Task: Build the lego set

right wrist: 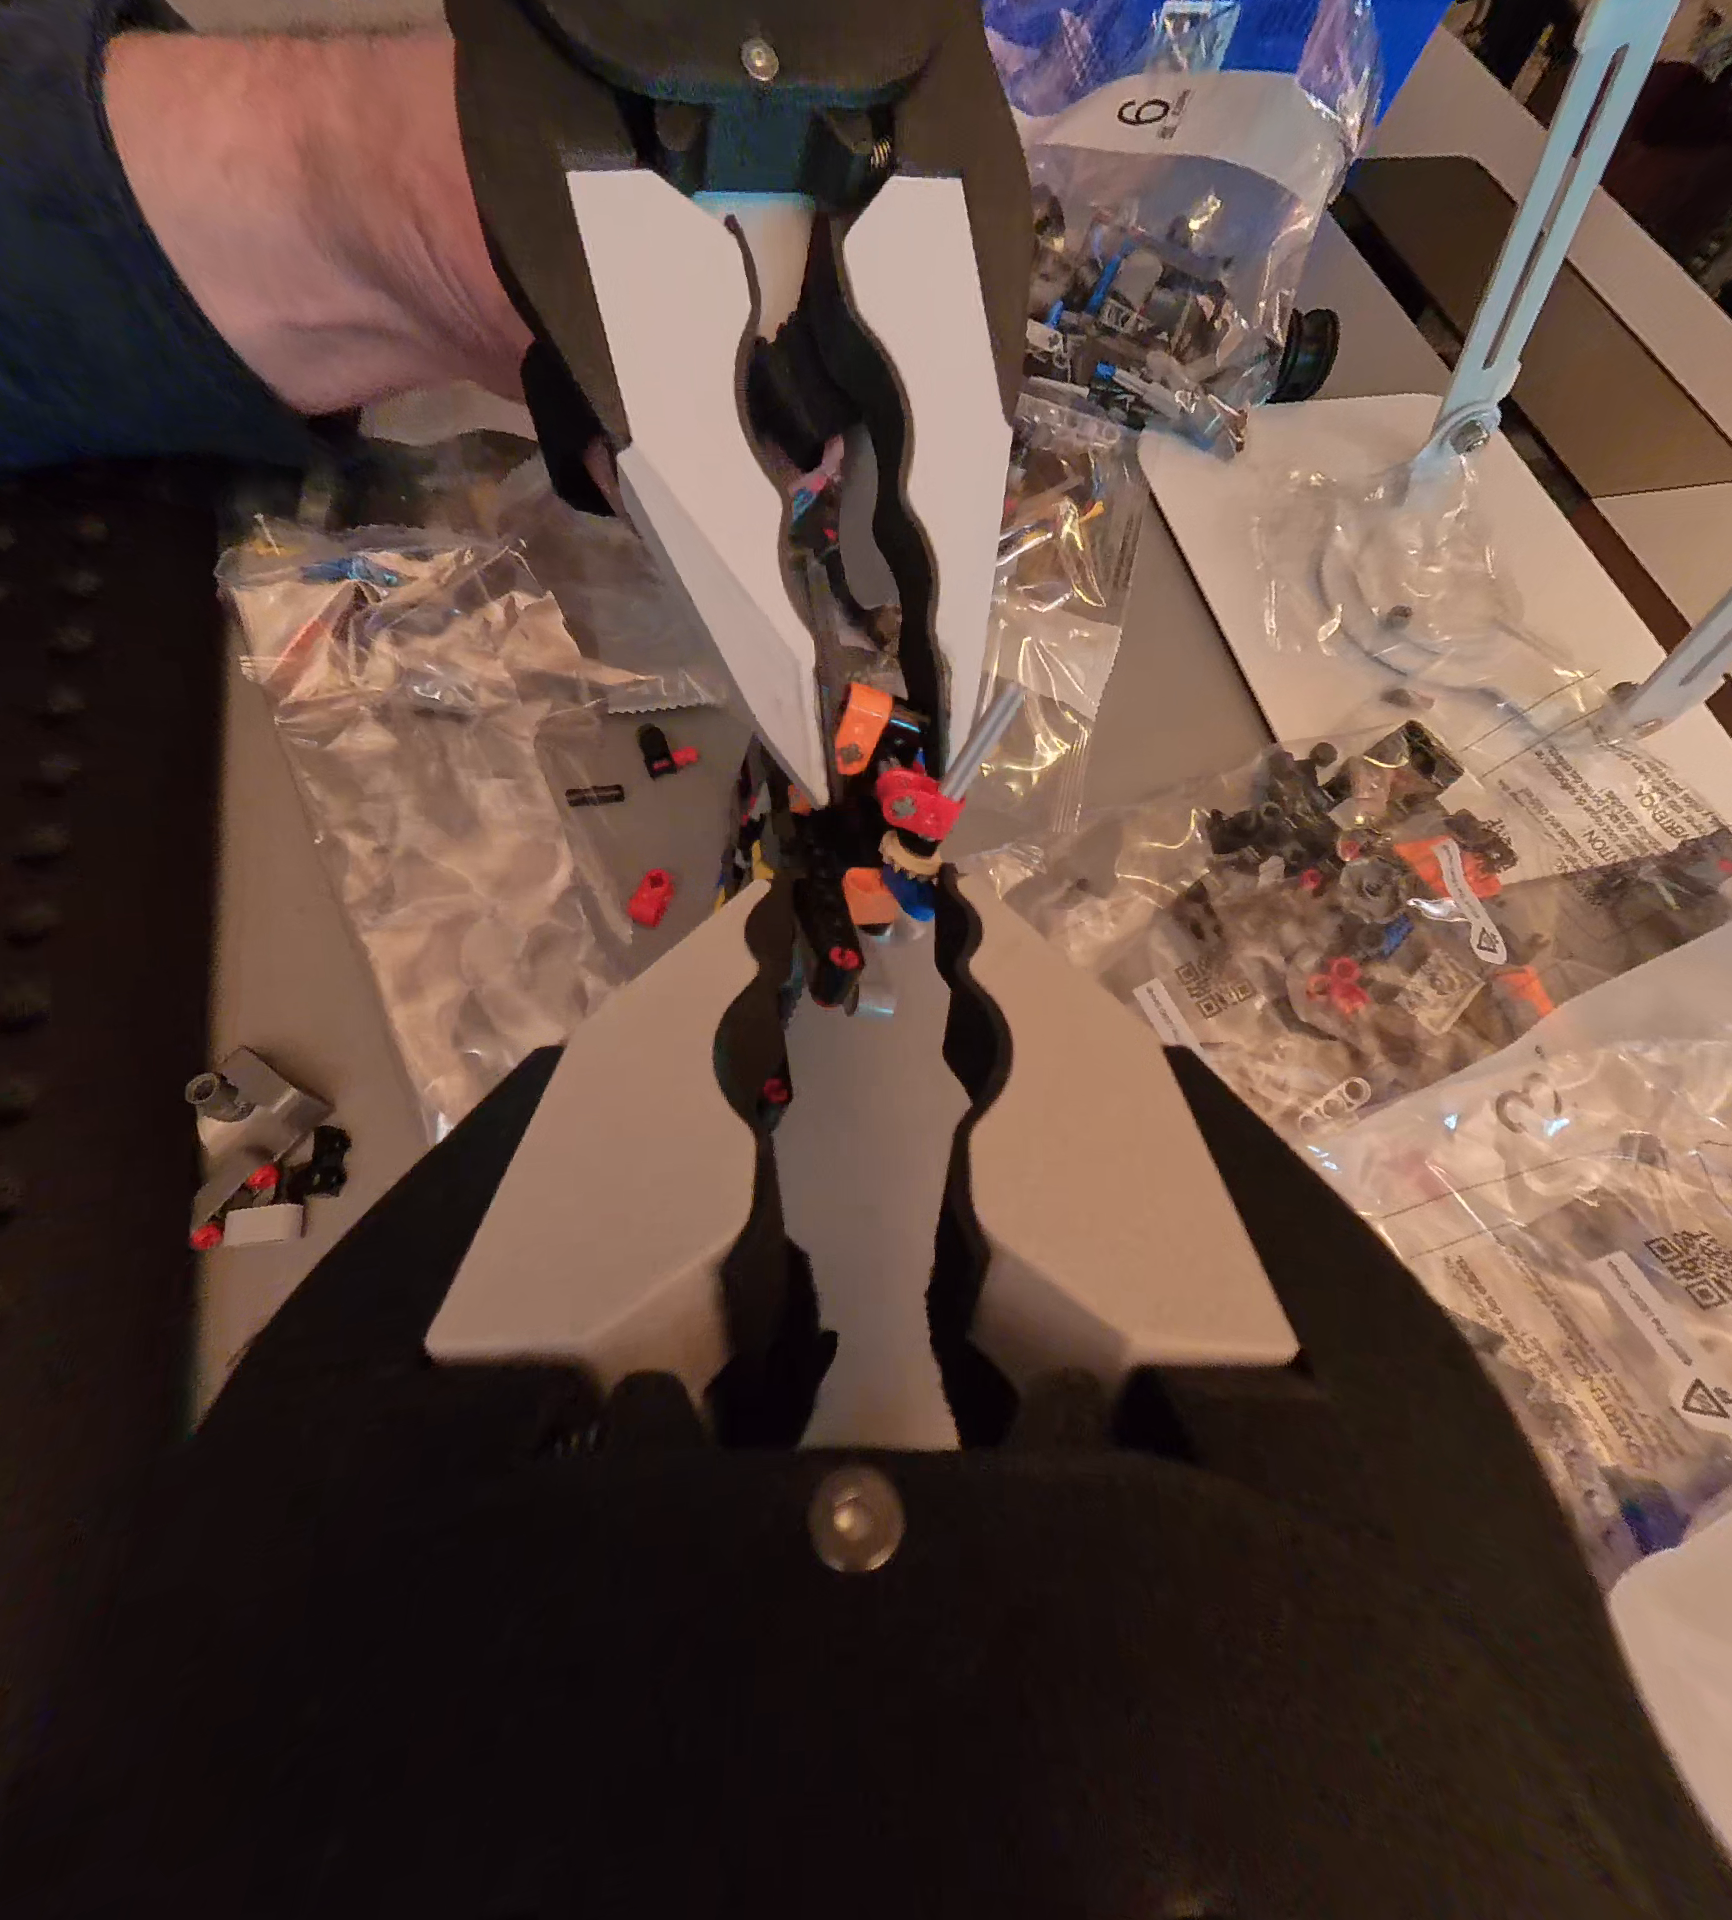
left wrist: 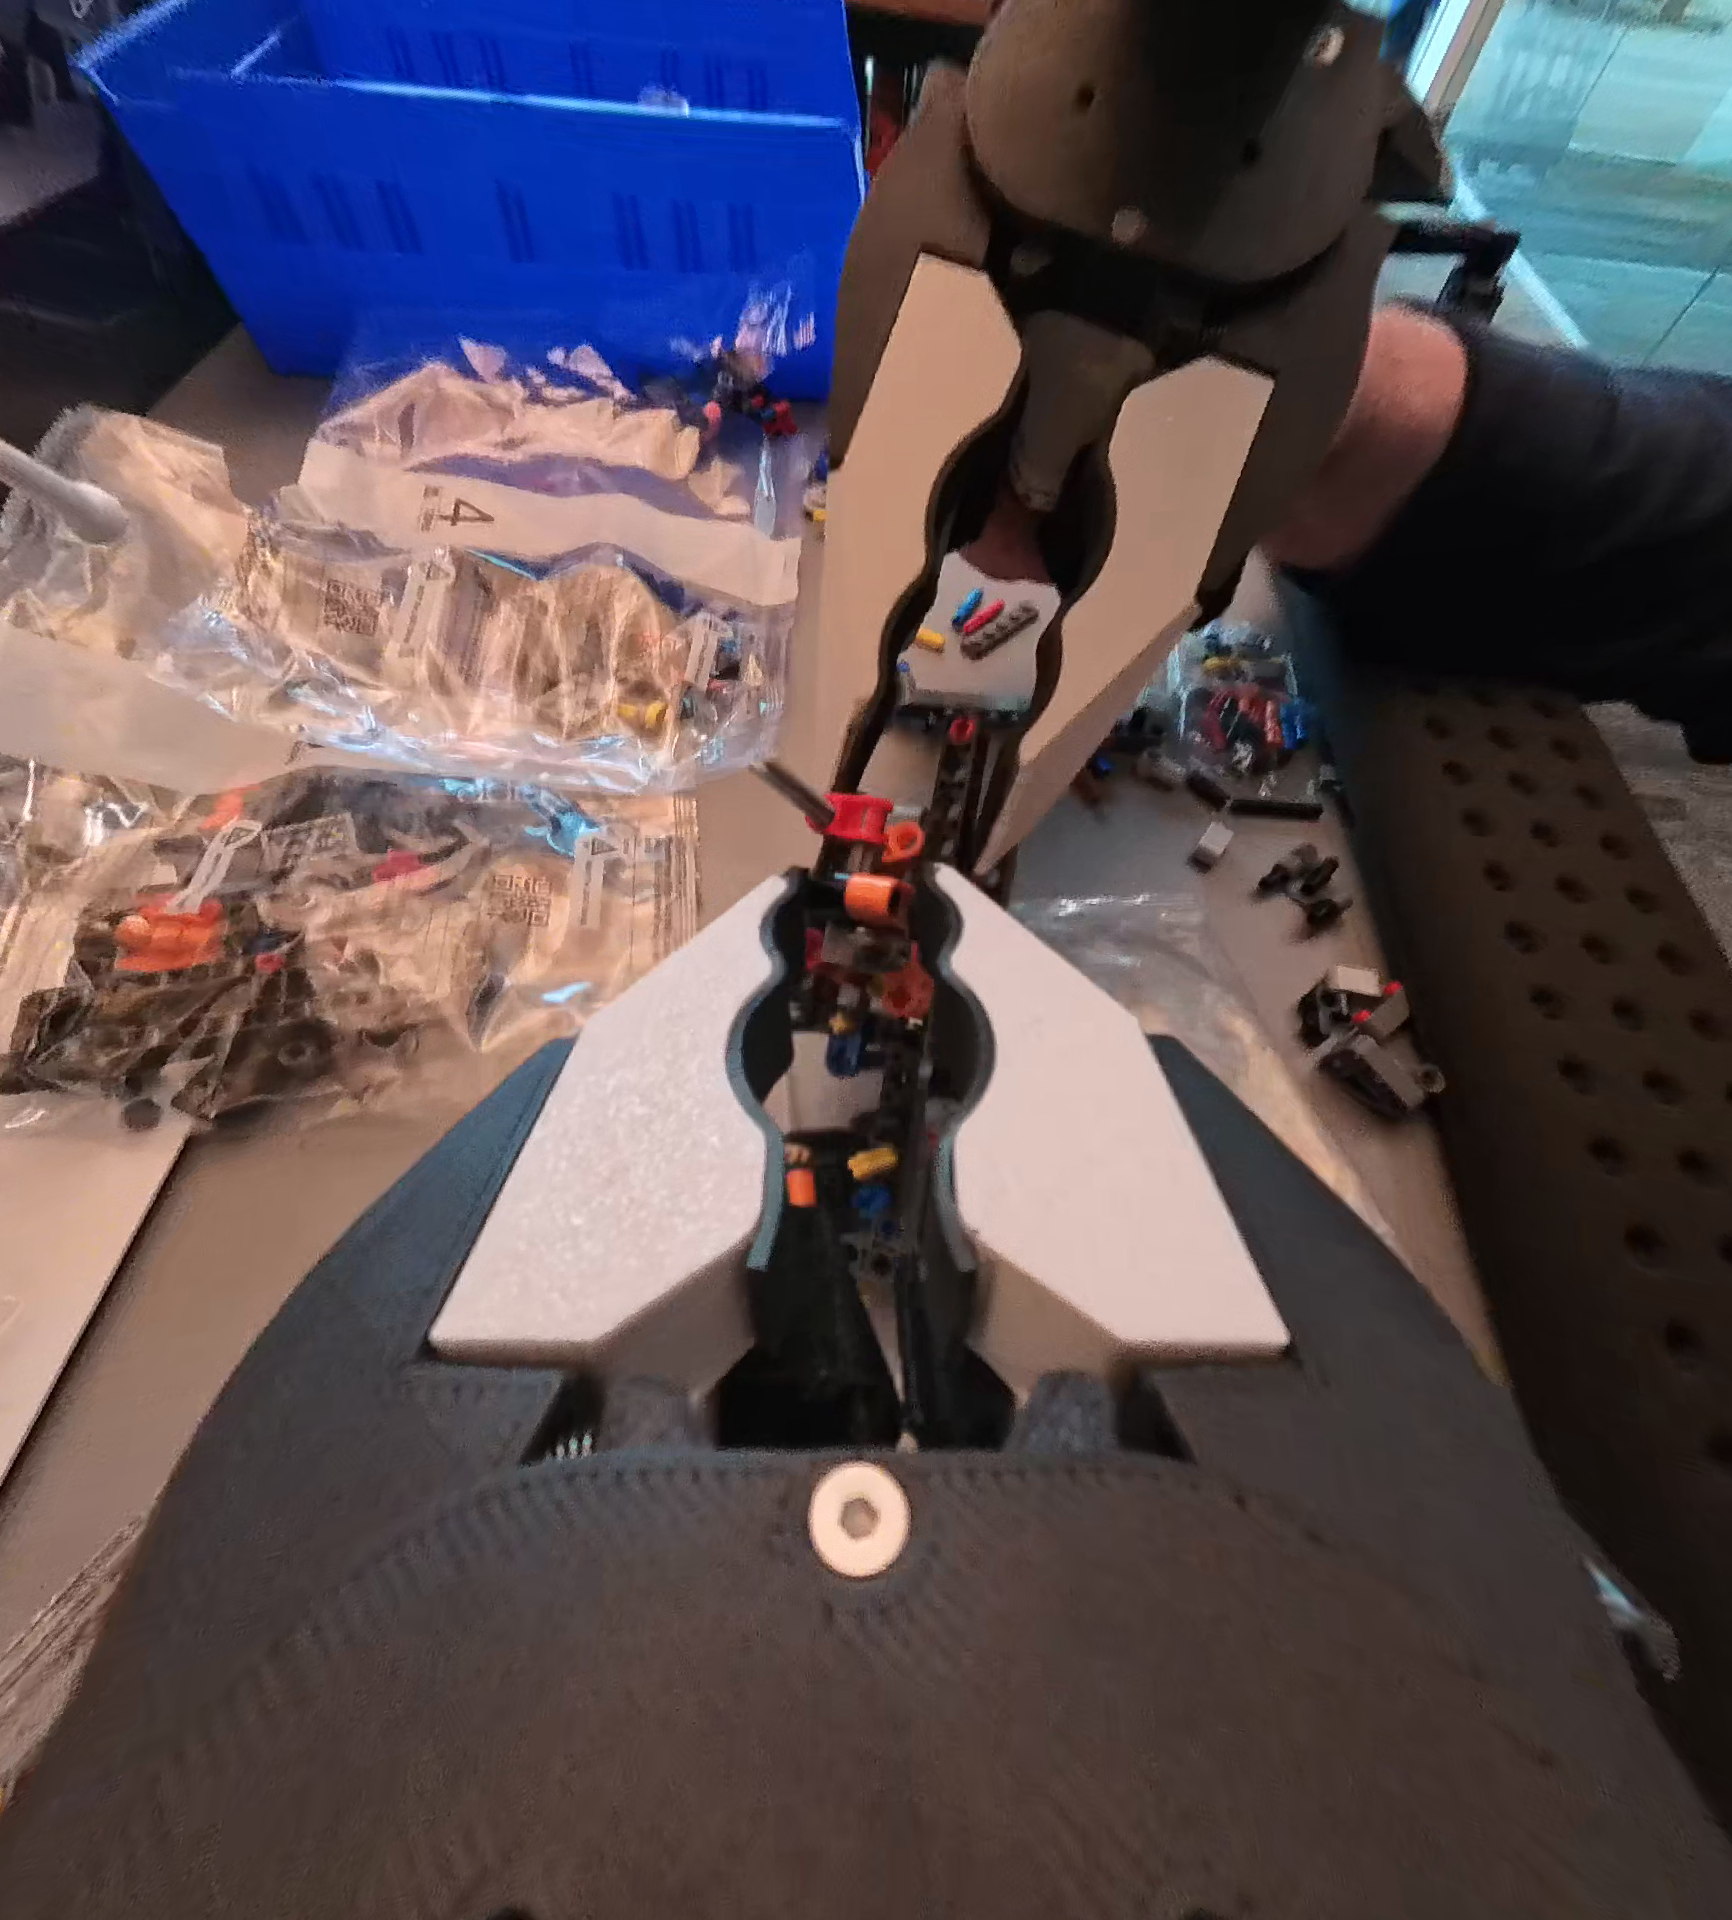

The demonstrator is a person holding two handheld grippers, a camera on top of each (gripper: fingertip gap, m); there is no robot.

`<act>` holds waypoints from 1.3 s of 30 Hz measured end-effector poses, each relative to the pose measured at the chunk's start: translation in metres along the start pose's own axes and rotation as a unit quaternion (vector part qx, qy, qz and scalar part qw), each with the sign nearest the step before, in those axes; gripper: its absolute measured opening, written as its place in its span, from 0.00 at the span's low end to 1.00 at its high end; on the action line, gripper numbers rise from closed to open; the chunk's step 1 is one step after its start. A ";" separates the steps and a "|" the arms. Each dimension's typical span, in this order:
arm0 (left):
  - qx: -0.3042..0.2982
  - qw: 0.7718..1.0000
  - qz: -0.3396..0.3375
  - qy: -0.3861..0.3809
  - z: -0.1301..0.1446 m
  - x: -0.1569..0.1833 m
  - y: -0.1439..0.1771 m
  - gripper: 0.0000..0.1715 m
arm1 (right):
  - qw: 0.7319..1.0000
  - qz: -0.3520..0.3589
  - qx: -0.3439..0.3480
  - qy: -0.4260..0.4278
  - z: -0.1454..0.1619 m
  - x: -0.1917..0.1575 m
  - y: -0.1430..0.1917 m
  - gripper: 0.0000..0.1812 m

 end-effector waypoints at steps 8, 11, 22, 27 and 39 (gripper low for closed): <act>0.012 1.000 0.005 -0.007 -0.003 0.003 0.003 0.10 | 1.000 -0.006 0.006 0.004 -0.002 -0.003 0.002 0.13; 0.041 0.999 0.010 0.006 -0.010 0.002 0.006 0.10 | 1.000 -0.006 0.025 -0.004 -0.006 -0.001 0.006 0.13; 0.106 0.994 0.015 0.028 -0.027 0.001 0.015 0.10 | 0.997 -0.004 0.070 -0.014 -0.017 0.001 0.017 0.10; 0.079 0.997 0.004 0.015 -0.019 -0.002 0.014 0.10 | 0.994 -0.019 0.096 -0.041 -0.022 0.002 0.018 0.14; 0.084 0.996 0.003 -0.012 -0.026 0.007 0.007 0.10 | 0.996 0.004 0.075 -0.037 -0.016 0.007 0.016 0.02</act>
Point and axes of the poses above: each gripper's, where its closed fingertips meet, y back along the fingers, z out of its underside, x = y × z across the jaws, the point moved 2 cm from there along y, back along the fingers, and after that the axes turned 4 degrees about -x, right-handed, at the moved point
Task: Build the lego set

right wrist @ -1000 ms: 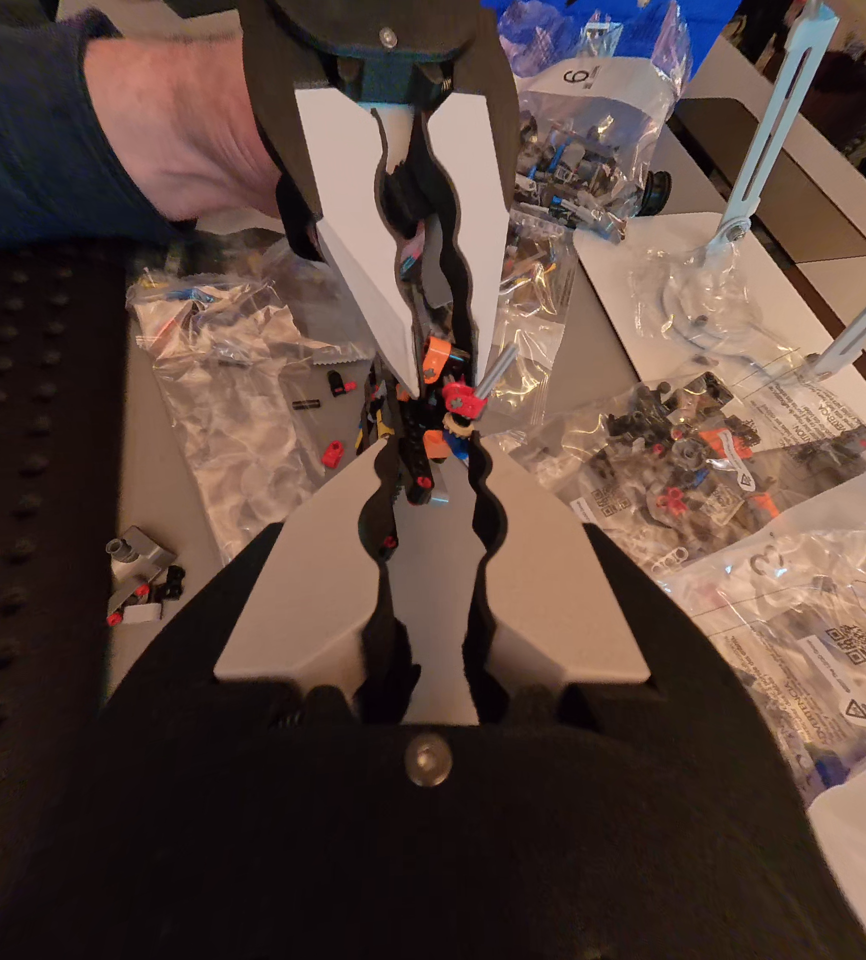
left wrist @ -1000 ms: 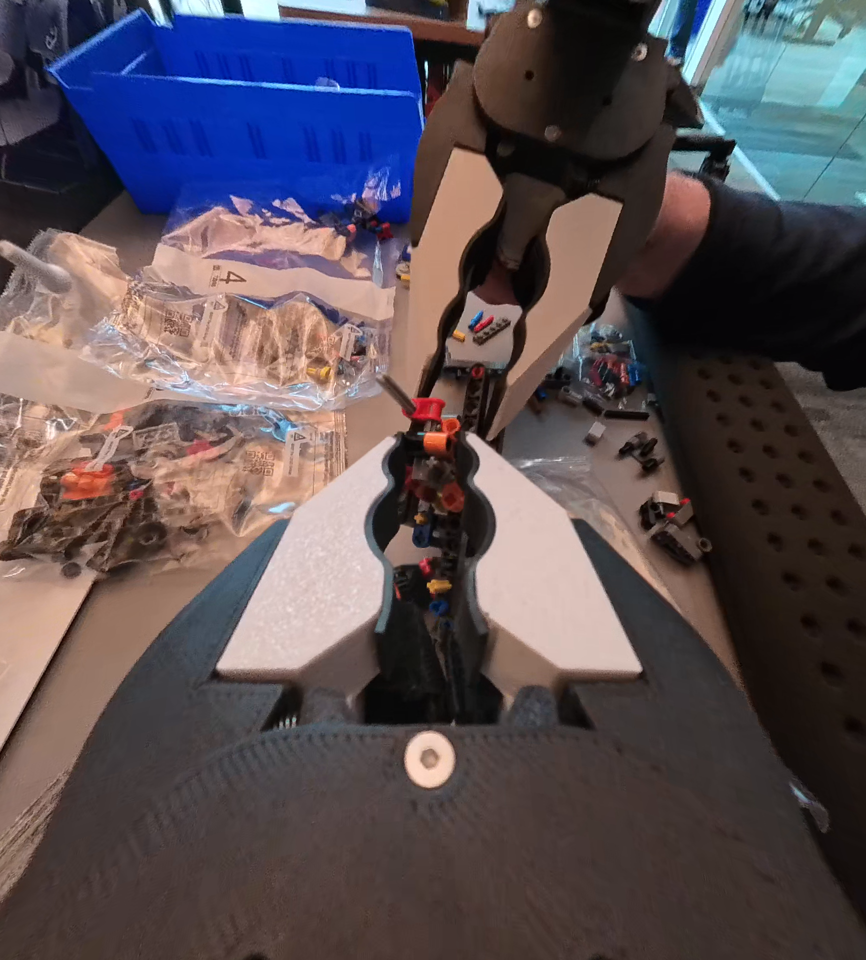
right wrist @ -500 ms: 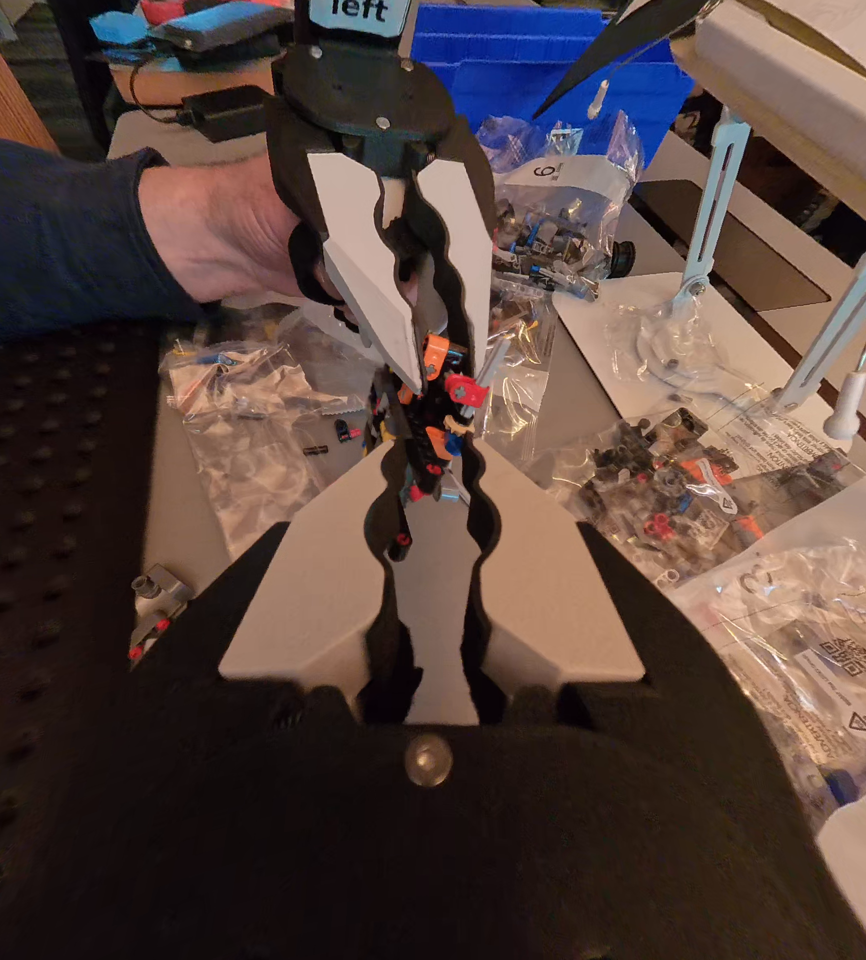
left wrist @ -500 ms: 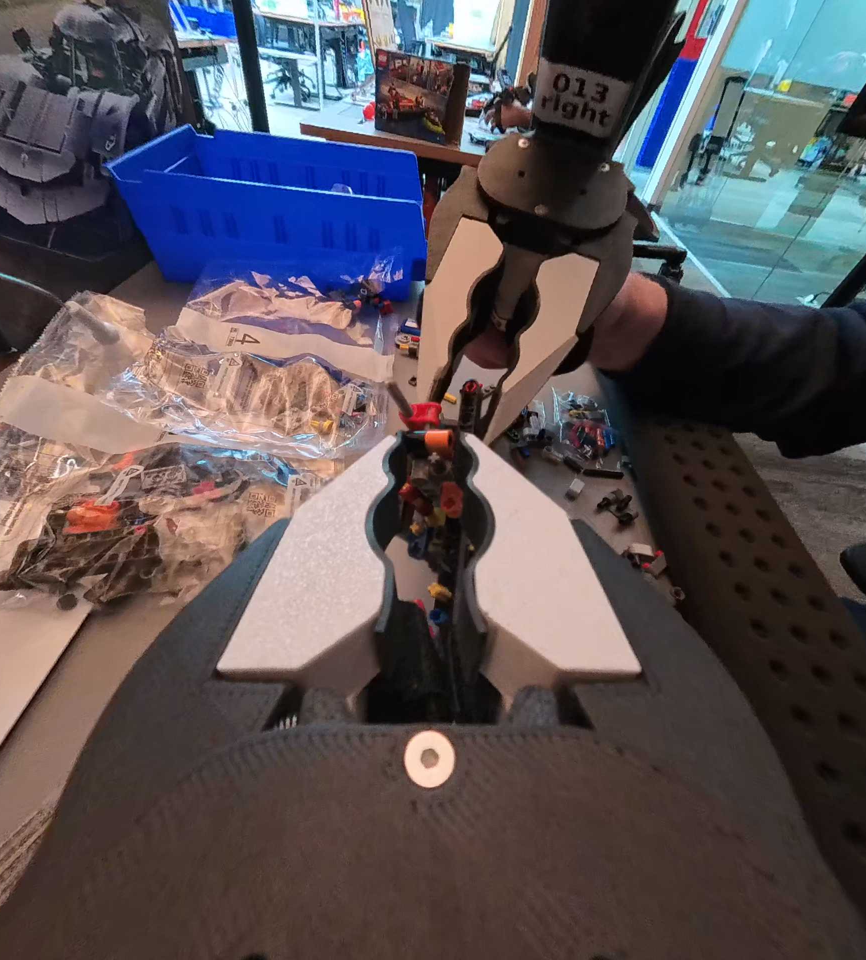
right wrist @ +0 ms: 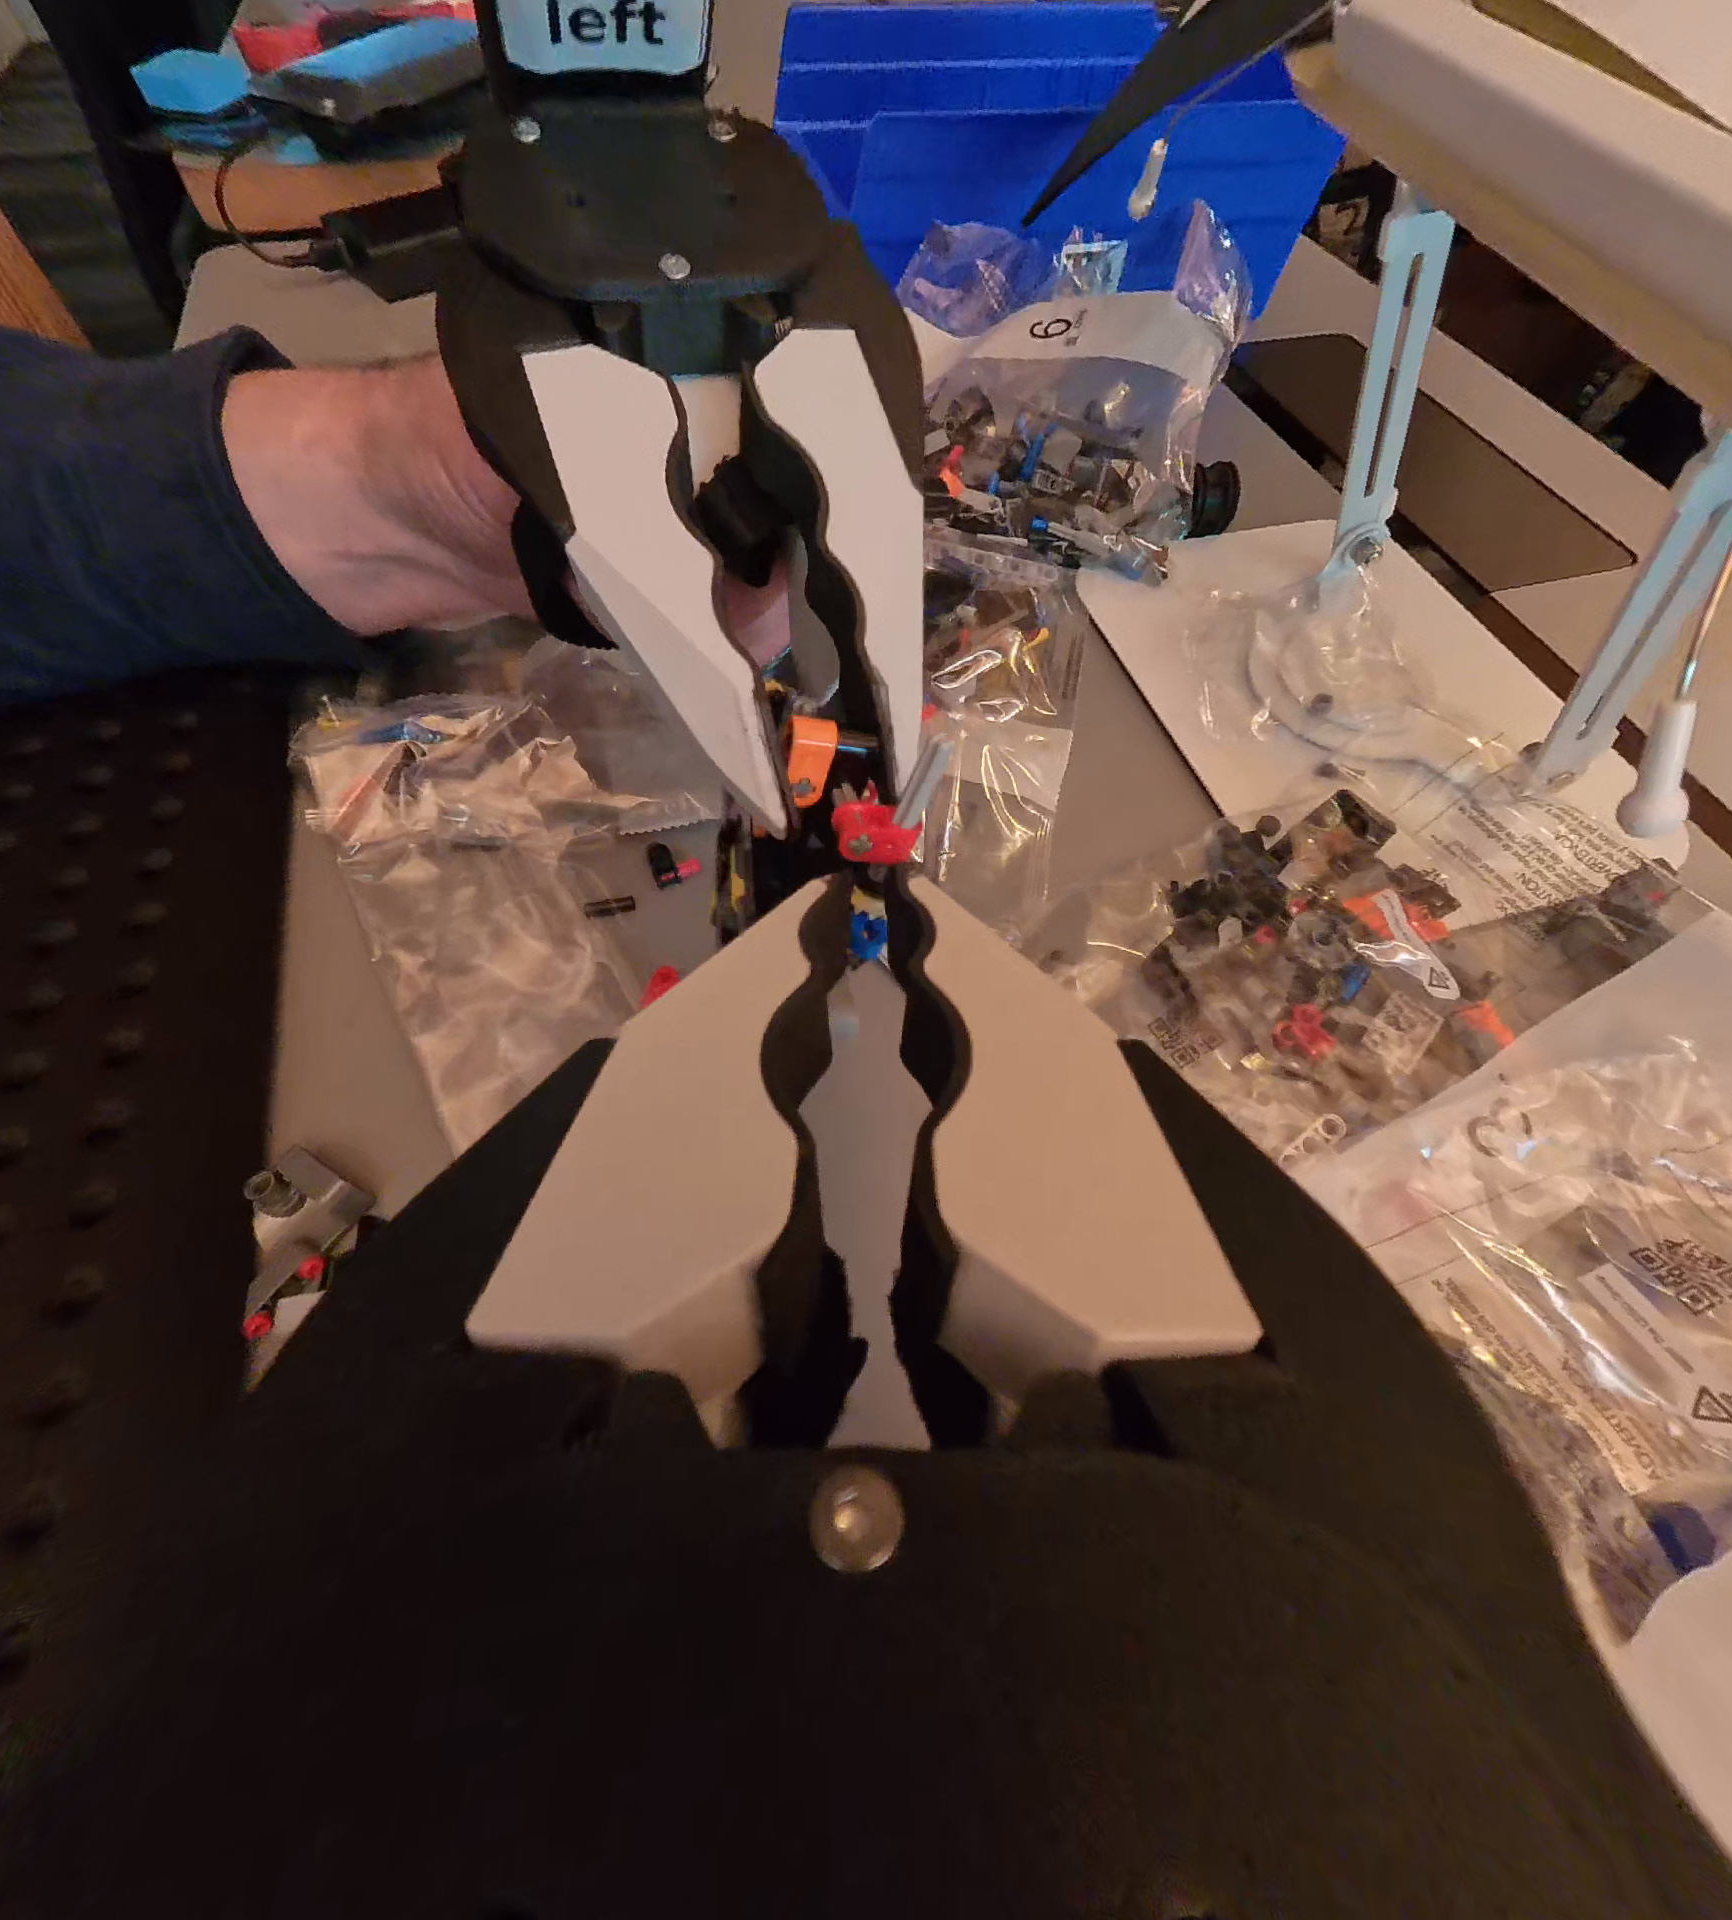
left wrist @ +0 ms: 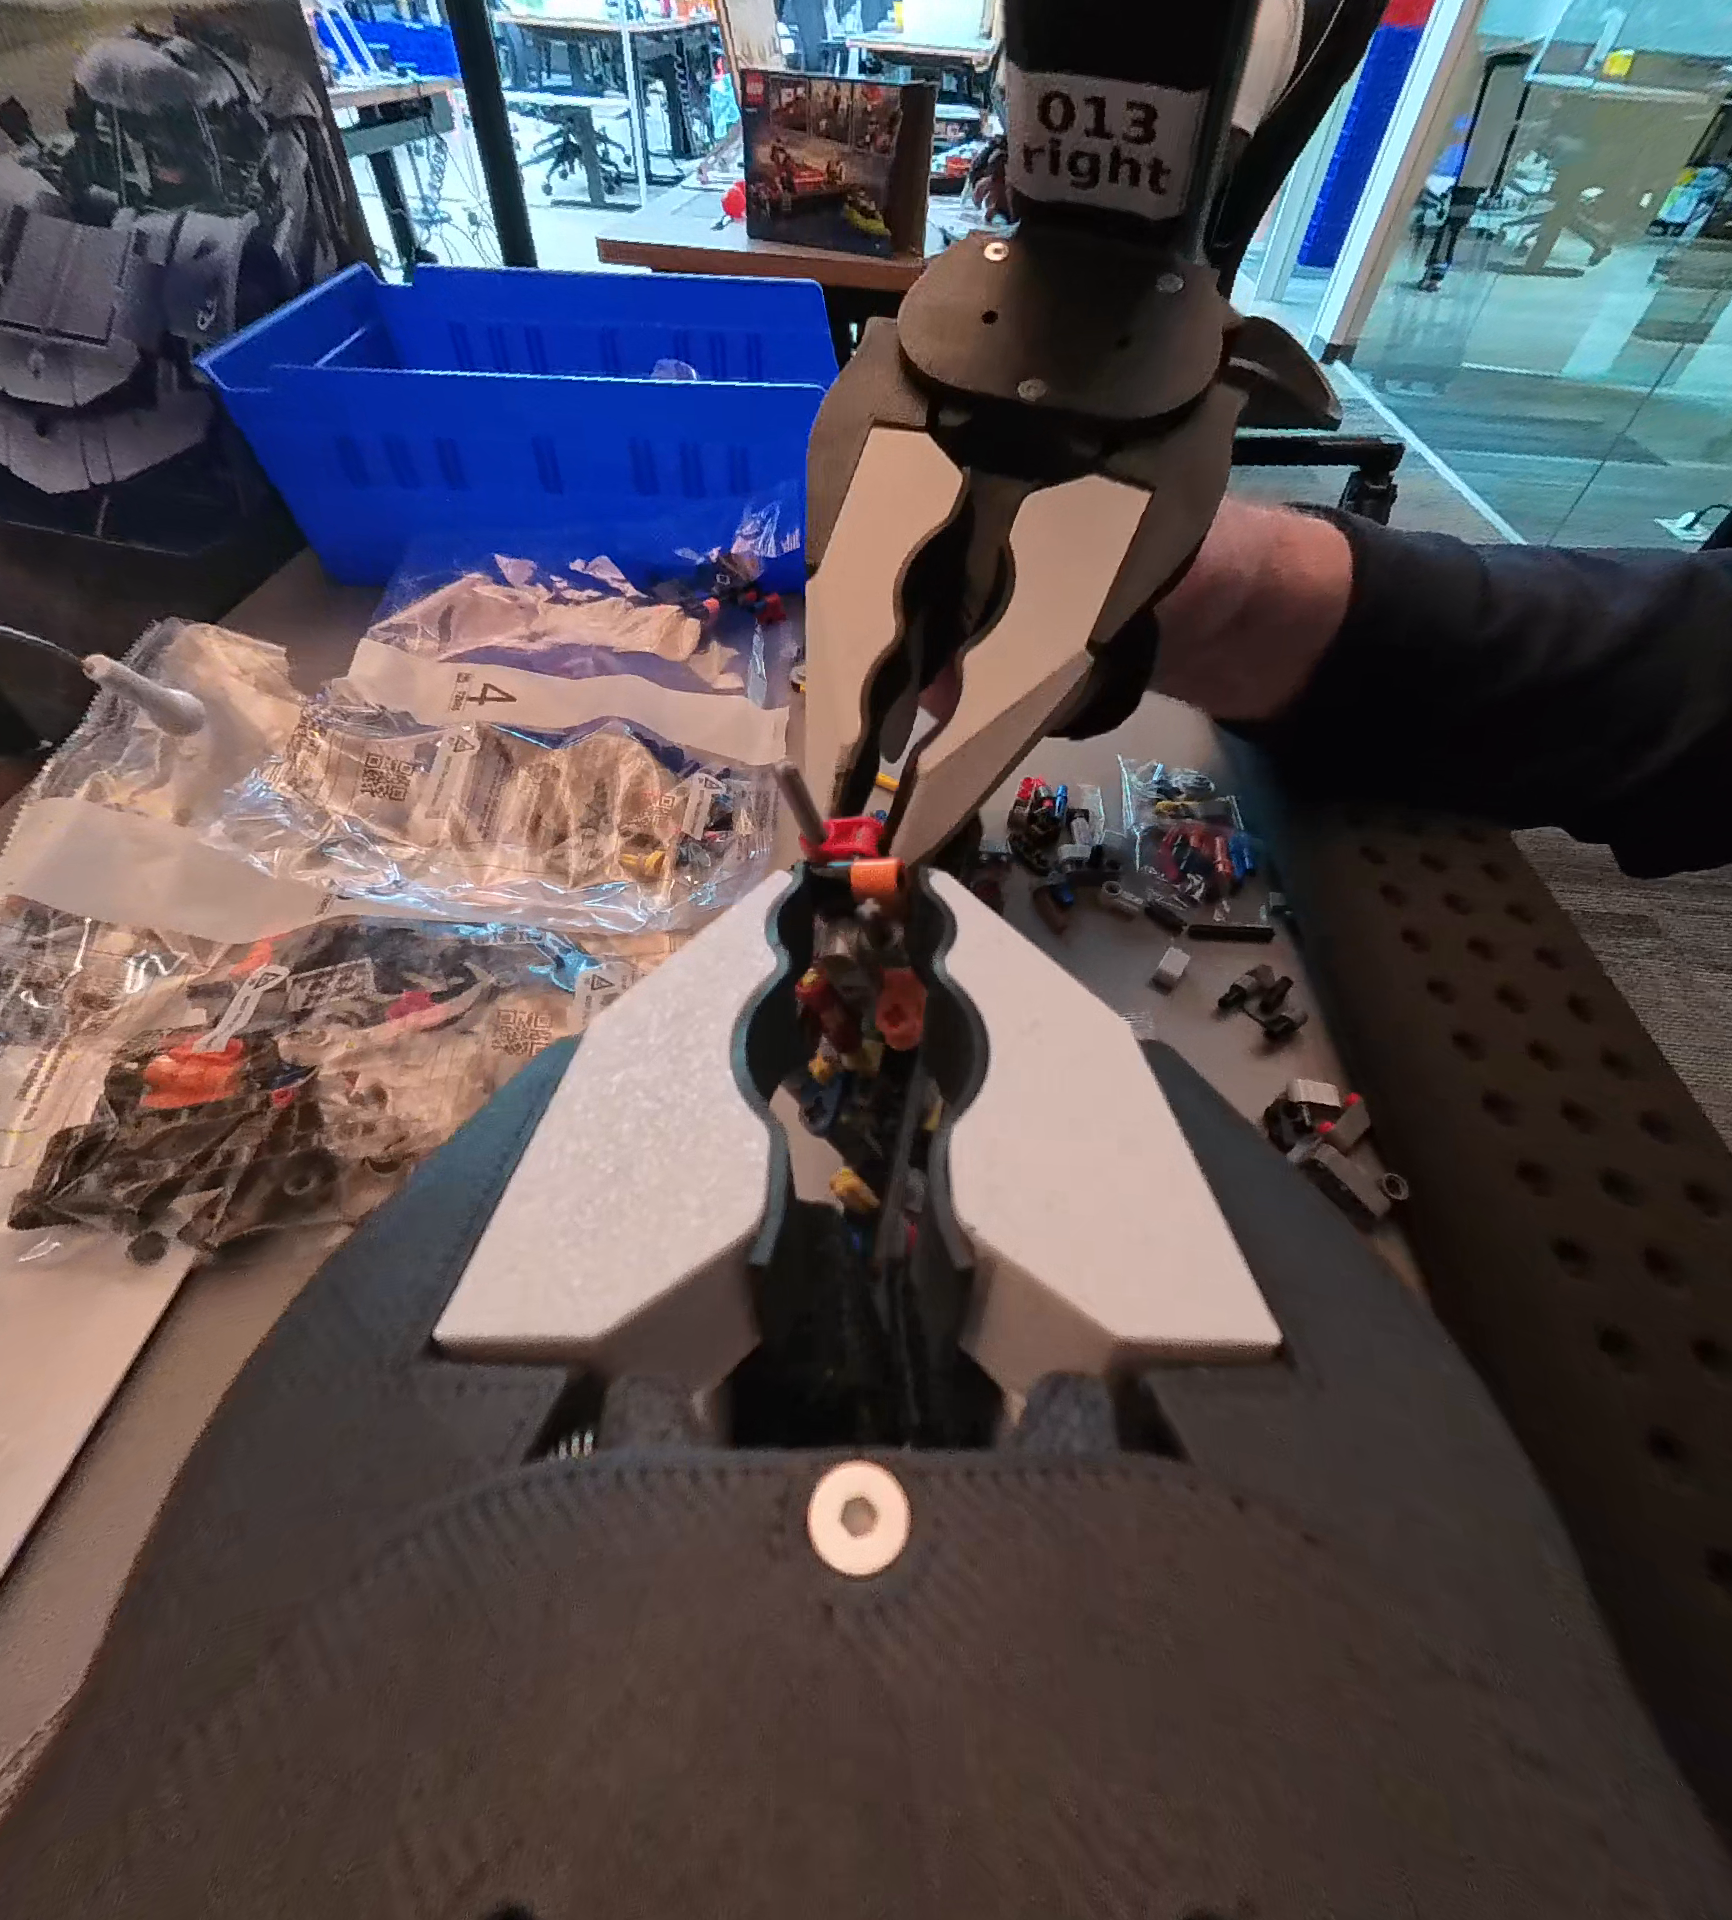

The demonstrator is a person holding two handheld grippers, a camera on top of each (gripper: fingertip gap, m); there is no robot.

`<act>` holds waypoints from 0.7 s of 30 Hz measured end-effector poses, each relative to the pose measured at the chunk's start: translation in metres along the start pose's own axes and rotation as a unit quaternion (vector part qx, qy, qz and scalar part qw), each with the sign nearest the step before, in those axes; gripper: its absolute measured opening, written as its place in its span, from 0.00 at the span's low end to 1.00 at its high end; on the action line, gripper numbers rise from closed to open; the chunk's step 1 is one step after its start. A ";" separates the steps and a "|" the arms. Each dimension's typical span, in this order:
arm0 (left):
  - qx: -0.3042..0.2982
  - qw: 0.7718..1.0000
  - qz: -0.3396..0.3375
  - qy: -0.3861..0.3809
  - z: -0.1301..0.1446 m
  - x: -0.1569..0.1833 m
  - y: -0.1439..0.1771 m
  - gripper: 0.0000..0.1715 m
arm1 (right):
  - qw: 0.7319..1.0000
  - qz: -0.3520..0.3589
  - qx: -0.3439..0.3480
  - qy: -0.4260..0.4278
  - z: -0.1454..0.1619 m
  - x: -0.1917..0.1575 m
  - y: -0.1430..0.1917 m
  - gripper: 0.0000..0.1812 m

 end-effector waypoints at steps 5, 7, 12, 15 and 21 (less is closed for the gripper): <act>0.055 0.998 -0.015 0.017 -0.014 -0.007 0.015 0.09 | 1.000 0.008 0.010 0.016 -0.004 -0.002 0.002 0.00; 0.050 0.999 -0.002 0.012 -0.014 -0.002 0.011 0.09 | 1.000 0.005 0.014 0.014 -0.006 -0.003 0.003 0.00; 0.026 1.000 -0.009 0.003 -0.007 -0.004 0.009 0.09 | 0.998 -0.001 0.058 -0.015 -0.014 0.003 0.013 0.06; 0.016 1.000 0.007 0.001 -0.004 0.000 0.004 0.09 | 0.999 -0.005 0.045 -0.016 -0.011 0.001 0.006 0.12; 0.004 1.000 0.012 -0.012 -0.002 0.004 0.002 0.09 | 0.997 -0.038 0.058 -0.023 -0.014 -0.006 0.005 0.12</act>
Point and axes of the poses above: each gripper's, where its closed fingertips meet, y back along the fingers, z out of its underside, x = y × z across the jaws, the point moved 2 cm from there along y, back along the fingers, and after that the axes turned 4 degrees about -x, right-handed, at the moved point
